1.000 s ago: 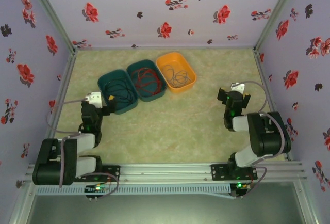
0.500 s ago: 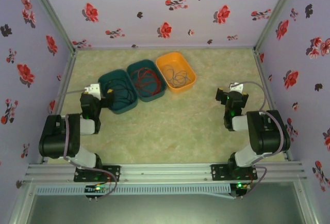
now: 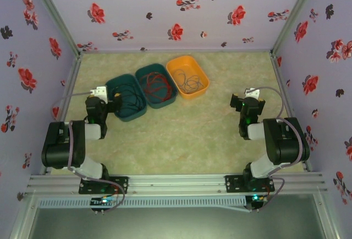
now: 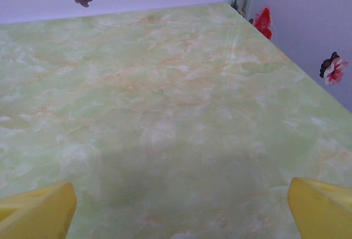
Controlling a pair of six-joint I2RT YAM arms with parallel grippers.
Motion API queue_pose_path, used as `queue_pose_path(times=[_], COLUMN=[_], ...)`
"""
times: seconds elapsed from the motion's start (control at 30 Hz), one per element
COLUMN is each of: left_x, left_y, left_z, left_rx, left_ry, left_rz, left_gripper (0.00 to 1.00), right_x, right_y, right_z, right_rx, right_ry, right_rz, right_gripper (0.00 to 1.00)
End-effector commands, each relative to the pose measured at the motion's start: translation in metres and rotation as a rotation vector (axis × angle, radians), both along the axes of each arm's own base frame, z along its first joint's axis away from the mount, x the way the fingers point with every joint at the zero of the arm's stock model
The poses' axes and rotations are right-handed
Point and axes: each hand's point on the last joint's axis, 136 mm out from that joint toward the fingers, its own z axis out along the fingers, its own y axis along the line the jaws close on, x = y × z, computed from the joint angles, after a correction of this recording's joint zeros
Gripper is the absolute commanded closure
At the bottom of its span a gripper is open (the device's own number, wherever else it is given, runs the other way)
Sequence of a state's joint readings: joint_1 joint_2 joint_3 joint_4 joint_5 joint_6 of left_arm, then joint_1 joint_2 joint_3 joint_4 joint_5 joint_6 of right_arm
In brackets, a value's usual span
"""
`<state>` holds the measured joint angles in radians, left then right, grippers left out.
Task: Untangle the cables
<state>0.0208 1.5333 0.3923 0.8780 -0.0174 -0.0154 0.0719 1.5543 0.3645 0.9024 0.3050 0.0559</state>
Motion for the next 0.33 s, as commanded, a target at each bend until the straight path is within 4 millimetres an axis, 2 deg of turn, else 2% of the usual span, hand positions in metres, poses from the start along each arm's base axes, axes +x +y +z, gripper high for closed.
queue_pose_path(times=[0.0,0.3], left_x=[0.0010,0.0006], left_y=[-0.0012,-0.0020], left_z=[-0.0015,-0.0016], left_rx=[0.017,0.019], left_ry=[0.006,0.004], left_rz=[-0.002,-0.006], left_gripper=[0.00,0.00], right_x=[0.0028,0.0030], right_y=[-0.0005,-0.0008], right_z=[0.0049,0.0046], right_rx=[0.019,0.019], right_ry=[-0.028,-0.027], right_rz=[-0.002,-0.003], right_gripper=[0.01,0.01])
